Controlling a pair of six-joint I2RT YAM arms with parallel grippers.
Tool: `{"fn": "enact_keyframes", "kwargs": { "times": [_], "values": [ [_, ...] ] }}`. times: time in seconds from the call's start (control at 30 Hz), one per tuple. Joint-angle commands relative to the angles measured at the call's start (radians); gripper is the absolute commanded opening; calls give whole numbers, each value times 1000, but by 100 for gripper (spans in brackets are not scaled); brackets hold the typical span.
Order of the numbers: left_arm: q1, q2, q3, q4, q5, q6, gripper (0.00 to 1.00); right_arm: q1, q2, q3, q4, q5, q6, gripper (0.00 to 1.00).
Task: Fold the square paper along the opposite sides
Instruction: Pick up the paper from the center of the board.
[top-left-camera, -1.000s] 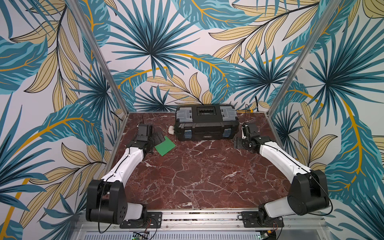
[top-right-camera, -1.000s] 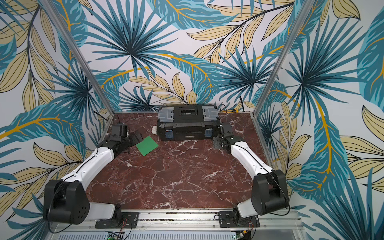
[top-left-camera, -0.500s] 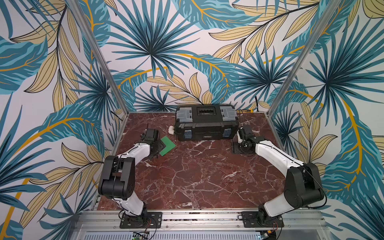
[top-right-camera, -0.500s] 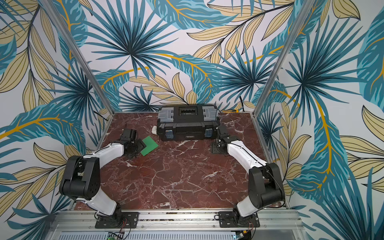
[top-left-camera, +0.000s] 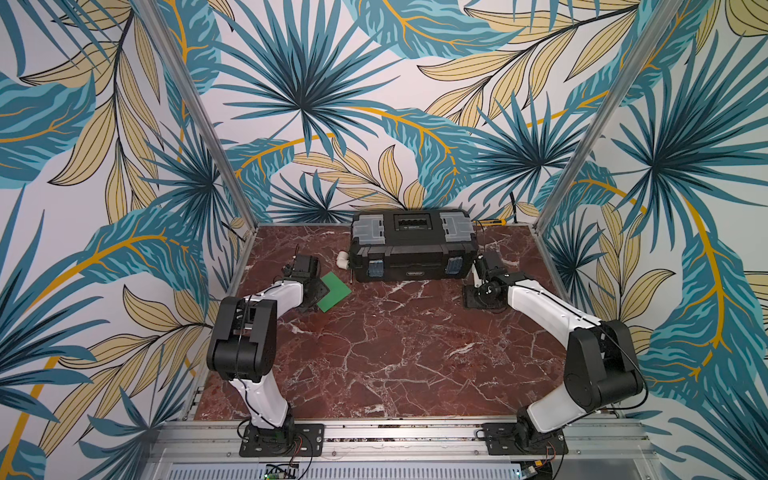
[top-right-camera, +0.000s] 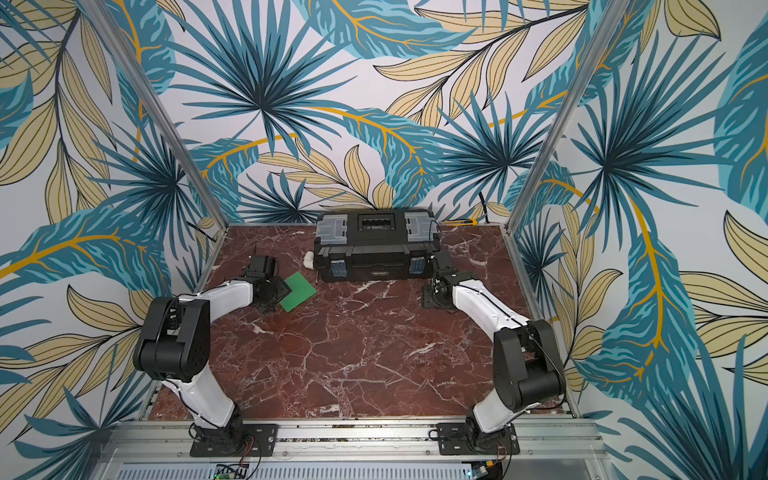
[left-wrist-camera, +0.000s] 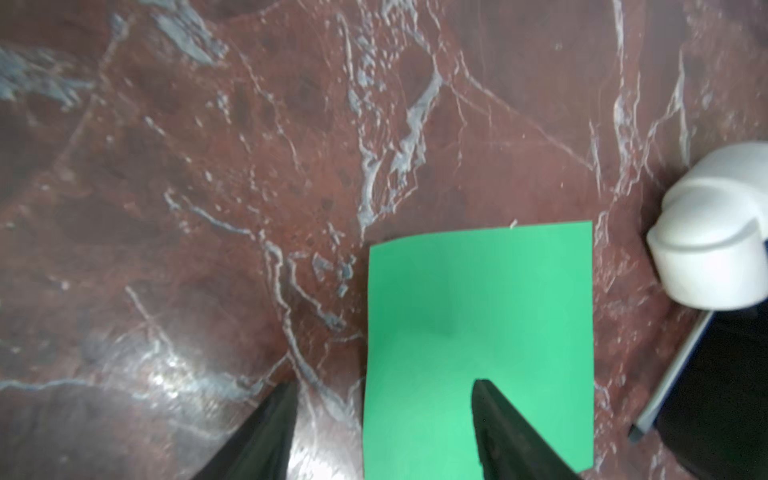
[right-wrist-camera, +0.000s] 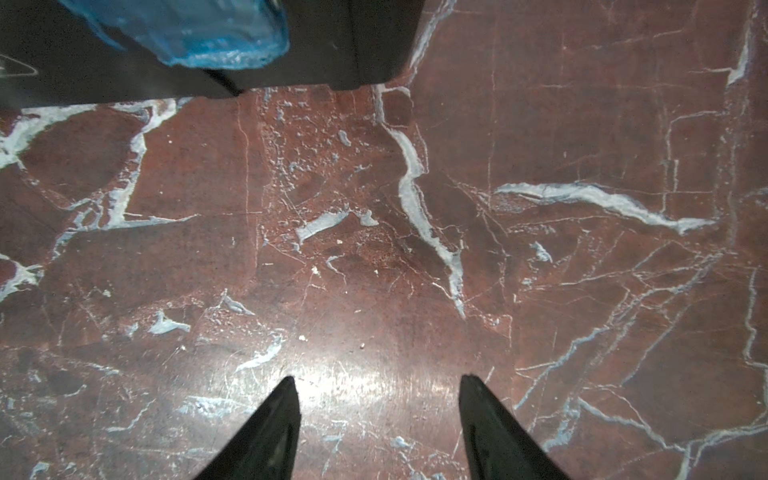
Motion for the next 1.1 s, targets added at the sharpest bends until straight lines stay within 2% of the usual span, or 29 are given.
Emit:
{"fn": "enact_keyframes", "kwargs": {
  "times": [0.0, 0.2, 0.3, 0.47, 0.77, 0.8, 1.07],
  "values": [
    [9, 50, 49, 4, 1, 20, 65, 5, 20, -4, 8, 2, -5, 65],
    [13, 82, 80, 14, 0, 28, 58, 5, 24, 4, 6, 5, -7, 63],
    [13, 88, 88, 12, 1, 30, 51, 4, 27, 7, 6, 4, -8, 62],
    [14, 93, 87, 14, 1, 29, 32, 4, 32, 9, 6, 1, -7, 60],
    [14, 92, 77, 14, 1, 28, 4, 5, 25, 1, 6, -3, -7, 58],
    [15, 90, 77, 14, -26, 28, 1, 5, 22, -1, 6, -3, -7, 59],
    [13, 21, 41, 25, -25, 43, 0, 6, -5, -10, 8, -15, 1, 56]
  ]
}}
